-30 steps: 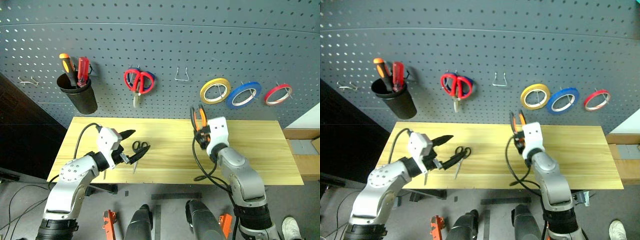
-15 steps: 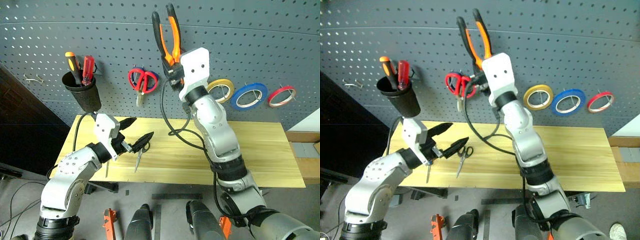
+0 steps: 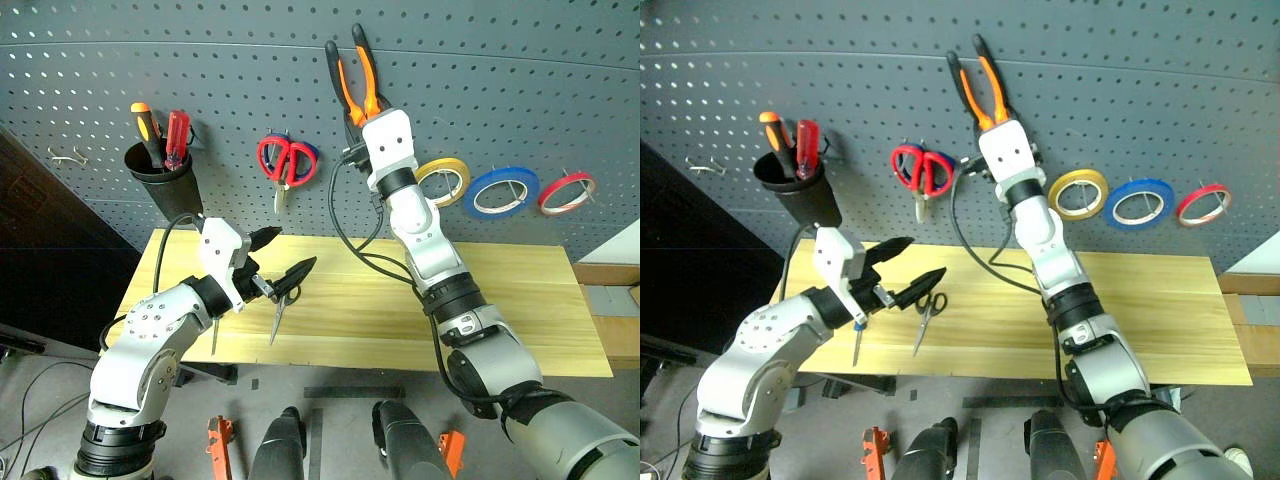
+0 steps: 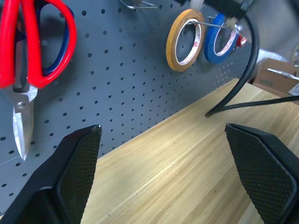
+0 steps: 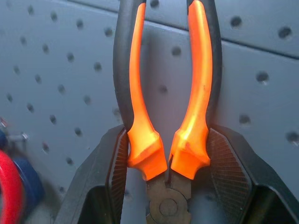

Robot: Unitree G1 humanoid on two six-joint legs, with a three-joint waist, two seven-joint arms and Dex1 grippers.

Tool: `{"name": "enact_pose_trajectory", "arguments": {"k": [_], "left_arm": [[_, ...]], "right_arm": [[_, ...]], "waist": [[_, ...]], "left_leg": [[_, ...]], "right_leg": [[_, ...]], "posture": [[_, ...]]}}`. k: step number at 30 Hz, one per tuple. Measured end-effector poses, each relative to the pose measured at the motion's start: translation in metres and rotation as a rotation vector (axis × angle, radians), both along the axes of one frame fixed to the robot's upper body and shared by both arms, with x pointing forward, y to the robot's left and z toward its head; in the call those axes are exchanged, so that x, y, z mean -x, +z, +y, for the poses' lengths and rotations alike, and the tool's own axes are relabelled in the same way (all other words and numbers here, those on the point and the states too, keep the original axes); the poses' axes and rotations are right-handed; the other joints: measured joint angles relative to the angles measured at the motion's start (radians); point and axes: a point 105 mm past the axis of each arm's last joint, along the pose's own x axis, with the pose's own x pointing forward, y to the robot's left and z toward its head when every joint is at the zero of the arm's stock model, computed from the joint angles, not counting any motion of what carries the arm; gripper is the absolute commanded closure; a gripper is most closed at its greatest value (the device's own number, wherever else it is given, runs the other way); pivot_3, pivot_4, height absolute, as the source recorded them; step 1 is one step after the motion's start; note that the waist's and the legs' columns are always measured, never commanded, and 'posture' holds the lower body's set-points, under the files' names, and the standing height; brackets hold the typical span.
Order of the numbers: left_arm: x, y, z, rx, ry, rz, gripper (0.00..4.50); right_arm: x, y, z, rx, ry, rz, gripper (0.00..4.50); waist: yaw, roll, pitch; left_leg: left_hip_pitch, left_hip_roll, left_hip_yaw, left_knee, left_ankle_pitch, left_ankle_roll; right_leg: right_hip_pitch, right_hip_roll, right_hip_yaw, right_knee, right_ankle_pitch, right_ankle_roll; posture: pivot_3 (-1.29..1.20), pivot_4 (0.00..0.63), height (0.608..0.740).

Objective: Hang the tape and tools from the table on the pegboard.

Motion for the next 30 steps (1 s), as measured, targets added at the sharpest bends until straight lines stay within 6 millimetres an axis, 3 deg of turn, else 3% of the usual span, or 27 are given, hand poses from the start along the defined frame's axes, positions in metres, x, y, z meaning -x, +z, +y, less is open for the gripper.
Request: {"name": "enact_pose_trajectory", "arguments": {"k": [7,15,18,22,26,30], "left_arm": [[-0.004,-0.005,0.003,-0.025,0.029,-0.004,0.0],[-0.022,-0.024,0.022,-0.116,0.192,0.01,0.0],[-0.027,-0.031,0.027,-0.148,0.25,0.033,0.0],[-0.029,-0.047,0.03,-0.174,0.289,0.111,0.0],[-0.026,-0.057,0.03,-0.156,0.286,0.176,0.0],[-0.019,-0.078,0.033,-0.137,0.321,0.299,0.0]], "right_arm": [[-0.004,-0.035,-0.002,-0.028,-0.017,0.111,2.28],[-0.002,-0.04,-0.013,-0.114,0.01,0.201,2.28],[0.001,-0.045,-0.017,-0.1,0.033,0.25,1.28],[0.001,-0.094,-0.024,-0.043,0.031,0.461,0.02],[0.01,-0.101,-0.027,0.004,0.061,0.531,0.02],[0.035,-0.105,-0.025,0.034,0.178,0.617,0.02]], "waist": [[0.0,0.0,0.0],[0.004,0.0,0.0],[0.005,-0.001,-0.001],[0.002,-0.001,0.0],[-0.001,-0.001,0.0],[-0.003,-0.001,0.0]], "left_leg": [[0.0,0.0,0.0,0.0,0.0,0.0],[0.002,0.0,-0.001,0.001,0.001,-0.001],[0.002,0.0,-0.001,0.001,0.001,-0.001],[0.001,0.0,-0.001,0.001,0.001,-0.001],[0.002,0.0,0.0,0.002,0.001,-0.001],[0.003,0.0,-0.001,0.002,0.001,-0.001]], "right_leg": [[0.0,0.0,0.0,0.0,0.0,0.0],[0.001,0.0,0.0,0.004,0.001,-0.001],[0.001,0.0,0.0,0.003,0.001,-0.001],[0.0,0.0,0.0,0.004,0.001,-0.001],[0.0,0.0,0.0,0.007,0.001,-0.001],[0.0,0.0,0.0,0.008,0.0,-0.001]], "posture": [[-0.03,0.243,0.74],[-0.06,0.254,0.74],[-0.06,0.255,0.74],[-0.06,0.256,0.74],[-0.07,0.259,0.74],[-0.07,0.262,0.74]]}}
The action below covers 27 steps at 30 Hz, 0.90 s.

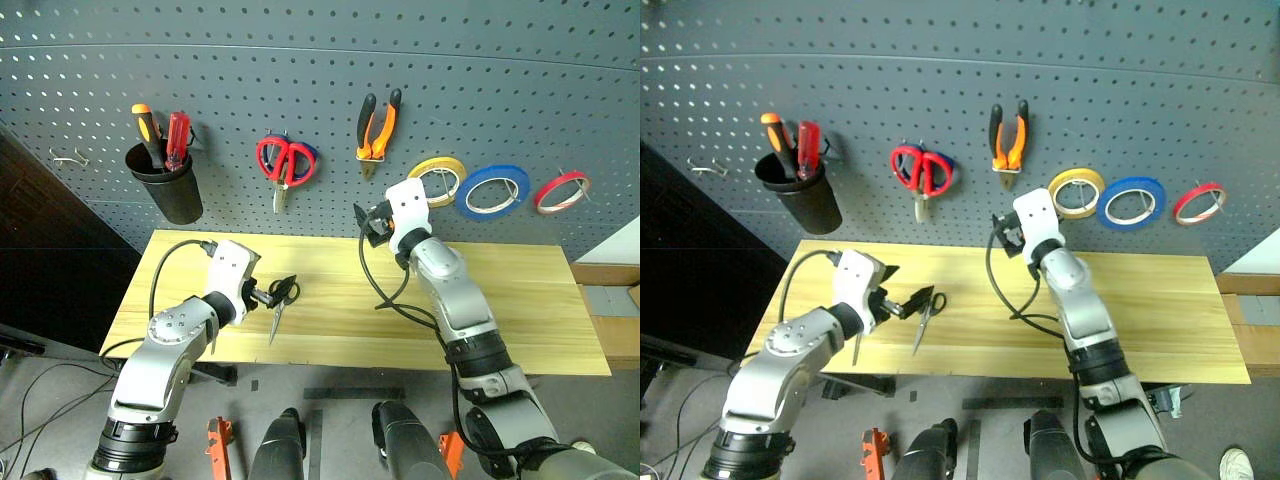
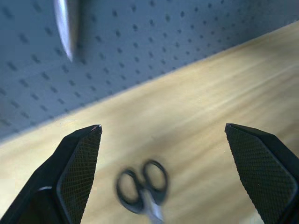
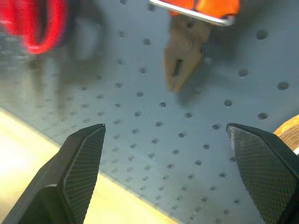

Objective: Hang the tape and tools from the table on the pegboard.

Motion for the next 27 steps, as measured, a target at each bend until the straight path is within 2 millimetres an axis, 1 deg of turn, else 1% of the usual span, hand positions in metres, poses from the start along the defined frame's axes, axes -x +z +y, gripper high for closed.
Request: {"name": "enact_pose_trajectory", "arguments": {"k": [2,3,5,6,9,13,18,22,27], "left_arm": [[0.004,-0.014,0.009,-0.023,0.062,0.067,0.0],[0.007,-0.024,0.014,-0.043,0.102,0.113,0.0],[0.011,-0.036,0.021,-0.072,0.155,0.186,0.0],[0.013,-0.042,0.023,-0.087,0.175,0.222,0.0],[0.014,-0.052,0.022,-0.093,0.2,0.279,0.0],[0.006,-0.069,0.012,-0.074,0.216,0.343,0.0],[-0.006,-0.087,0.004,-0.107,0.248,0.401,0.0],[-0.018,-0.092,-0.002,-0.119,0.279,0.42,0.0],[-0.025,-0.094,-0.003,-0.134,0.284,0.437,0.0]], "right_arm": [[0.02,-0.012,0.005,0.008,0.11,0.088,0.02],[0.033,-0.019,0.009,0.018,0.177,0.14,0.02],[0.053,-0.027,0.013,0.04,0.271,0.213,0.02],[0.065,-0.028,0.016,0.047,0.318,0.24,0.02],[0.085,-0.031,0.022,0.044,0.389,0.296,0.02],[0.096,-0.04,0.031,0.05,0.412,0.357,0.02],[0.104,-0.04,0.04,0.052,0.434,0.368,0.02],[0.103,-0.042,0.038,0.063,0.424,0.378,0.02],[0.105,-0.045,0.037,0.058,0.434,0.415,0.02]], "waist": [[0.0,0.0,0.0],[0.0,0.0,0.0],[0.001,0.0,0.0],[0.001,0.0,0.0],[0.002,0.0,0.0],[0.003,0.0,0.0],[0.003,-0.001,0.0],[0.003,-0.001,0.0],[0.0,-0.001,0.0]], "left_leg": [[0.0,0.0,0.0,0.0,0.0,0.0],[0.0,0.0,0.0,0.001,0.0,0.0],[0.0,0.0,-0.001,0.002,0.0,0.0],[0.0,0.0,-0.001,0.002,0.0,0.0],[0.0,-0.001,-0.001,0.003,0.001,0.001],[0.0,-0.001,0.0,0.003,0.004,0.002],[0.0,-0.001,0.0,0.003,0.004,0.002],[-0.001,-0.001,0.0,0.002,0.004,0.002],[-0.001,-0.001,0.0,0.002,0.004,0.002]], "right_leg": [[0.0,0.0,0.0,0.0,0.0,0.0],[0.0,0.0,0.0,0.0,0.0,0.0],[0.0,0.0,0.0,0.0,0.0,0.001],[0.0,0.0,0.0,0.001,-0.001,0.002],[0.001,0.0,0.0,0.001,-0.003,0.005],[0.001,0.0,0.0,0.0,-0.003,0.005],[0.001,0.0,0.0,0.0,-0.003,0.005],[0.001,0.0,-0.001,0.0,-0.003,0.005],[0.001,0.0,-0.001,0.0,-0.003,0.005]], "posture": [[-0.07,0.266,0.74],[-0.08,0.27,0.74],[-0.08,0.27,0.74],[-0.08,0.272,0.74],[-0.09,0.274,0.74],[-0.09,0.276,0.74],[-0.1,0.28,0.74],[-0.11,0.283,0.74],[-0.13,0.285,0.74]]}}
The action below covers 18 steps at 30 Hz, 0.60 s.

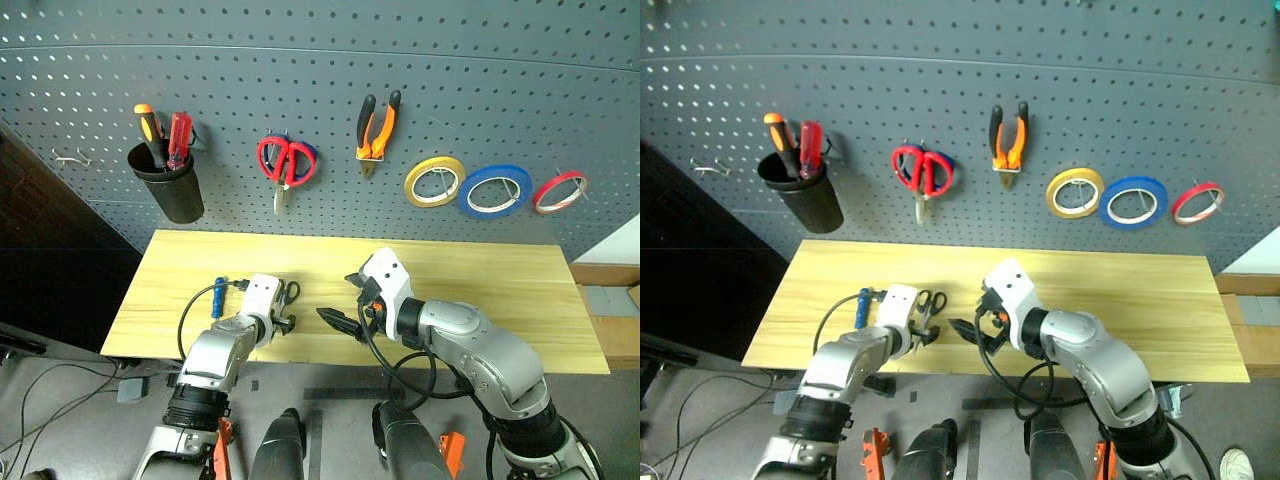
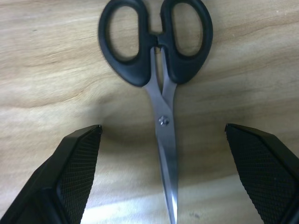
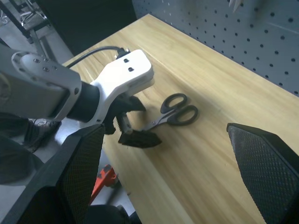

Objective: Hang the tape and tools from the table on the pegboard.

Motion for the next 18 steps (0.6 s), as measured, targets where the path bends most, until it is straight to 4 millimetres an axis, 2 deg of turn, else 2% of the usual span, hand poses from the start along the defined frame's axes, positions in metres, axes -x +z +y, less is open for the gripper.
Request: {"name": "enact_pose_trajectory", "arguments": {"k": [6,9,18], "left_arm": [[-0.003,-0.001,0.004,-0.029,0.0,-0.002,0.0],[-0.005,-0.001,0.004,-0.025,-0.007,-0.002,0.6],[-0.011,-0.001,0.005,-0.013,-0.021,-0.016,3.36]], "right_arm": [[0.012,-0.008,-0.006,0.038,0.045,0.05,0.02],[0.013,-0.012,-0.008,0.05,0.043,0.063,0.0],[0.014,-0.013,-0.009,0.054,0.045,0.067,0.0]], "waist": [[0.0,0.0,0.0],[-0.001,0.0,0.0],[-0.001,0.0,0.0]], "left_leg": [[0.0,0.0,0.0,0.0,0.0,0.0],[0.001,0.0,0.0,0.0,0.0,0.0],[0.001,0.0,0.0,0.0,0.0,0.0]], "right_leg": [[0.0,0.0,0.0,0.0,0.0,0.0],[0.0,0.0,0.0,0.0,0.0,0.001],[0.001,0.0,0.0,-0.001,0.0,0.001]], "posture": [[-0.13,0.285,0.74],[-0.13,0.283,0.74],[-0.15,0.278,0.74]]}}
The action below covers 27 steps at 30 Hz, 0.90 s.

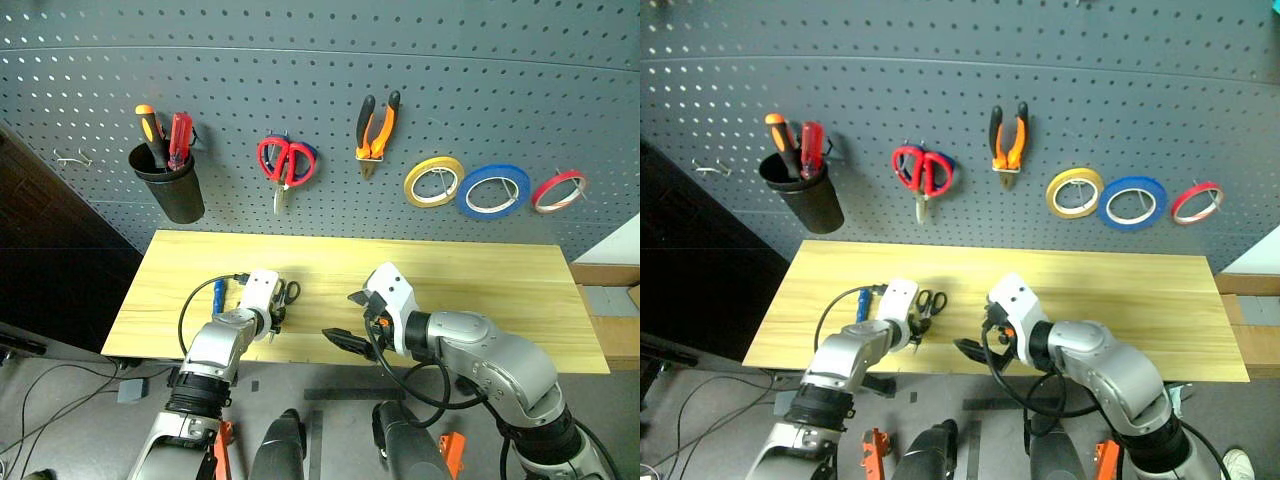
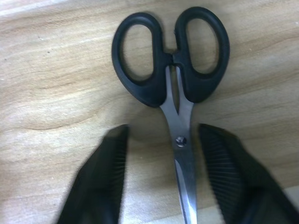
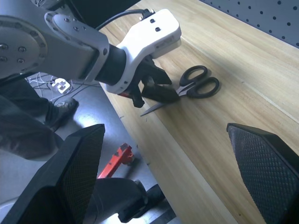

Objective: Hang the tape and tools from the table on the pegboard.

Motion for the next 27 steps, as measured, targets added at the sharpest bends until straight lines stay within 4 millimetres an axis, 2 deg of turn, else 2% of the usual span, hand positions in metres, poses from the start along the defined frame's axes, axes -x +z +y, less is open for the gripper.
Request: {"name": "enact_pose_trajectory", "arguments": {"k": [3,9,14,15,21,23,27], "left_arm": [[-0.002,0.0,0.001,0.012,-0.008,-0.004,4.22],[0.001,-0.001,0.005,0.045,0.02,-0.038,4.26],[0.022,-0.003,0.005,0.084,0.006,-0.104,4.26],[0.028,0.002,0.003,0.096,-0.016,-0.138,4.26],[0.044,0.081,0.002,-0.03,-0.185,-0.534,4.26],[0.049,0.102,0.002,-0.08,-0.216,-0.639,4.26],[0.057,0.149,-0.002,-0.164,-0.255,-0.87,4.26]], "right_arm": [[0.0,-0.001,-0.001,0.005,0.0,0.003,0.0],[0.001,-0.001,-0.002,0.007,-0.013,-0.005,0.0],[0.001,-0.001,-0.003,0.003,-0.022,-0.016,0.0],[-0.001,0.001,-0.003,-0.001,-0.029,-0.031,0.0],[-0.014,0.021,-0.005,-0.024,-0.092,-0.176,0.0],[-0.018,0.026,-0.009,-0.023,-0.104,-0.218,0.0],[-0.024,0.051,-0.01,-0.08,-0.089,-0.292,0.0]], "waist": [[0.0,0.0,0.0],[0.0,0.0,0.0],[-0.008,0.0,0.0],[-0.008,0.0,0.0],[0.0,-0.001,0.0],[0.001,0.0,0.0],[0.003,-0.001,0.0]], "left_leg": [[0.0,0.0,0.0,0.0,0.0,0.0],[0.0,0.0,0.0,0.0,0.0,0.0],[-0.001,0.001,0.0,-0.003,0.0,0.0],[-0.002,0.001,0.0,-0.004,0.0,0.0],[-0.004,0.001,0.001,-0.005,0.0,0.0],[-0.004,0.0,0.001,-0.006,0.0,-0.001],[-0.004,0.0,0.001,-0.005,0.0,0.0]], "right_leg": [[0.0,0.0,0.0,0.0,0.0,0.0],[0.0,0.0,0.0,-0.001,0.0,0.0],[-0.001,0.0,0.0,-0.005,0.0,0.0],[-0.001,0.0,-0.001,-0.007,0.0,0.0],[-0.001,-0.001,0.0,-0.011,0.001,0.001],[-0.001,-0.001,0.0,-0.013,0.001,0.001],[-0.001,-0.001,0.0,-0.013,0.001,0.002]], "posture": [[-0.15,0.276,0.74],[-0.15,0.272,0.74],[-0.15,0.272,0.74],[-0.15,0.272,0.74],[-0.14,0.269,0.74],[-0.13,0.267,0.74],[-0.13,0.265,0.74]]}}
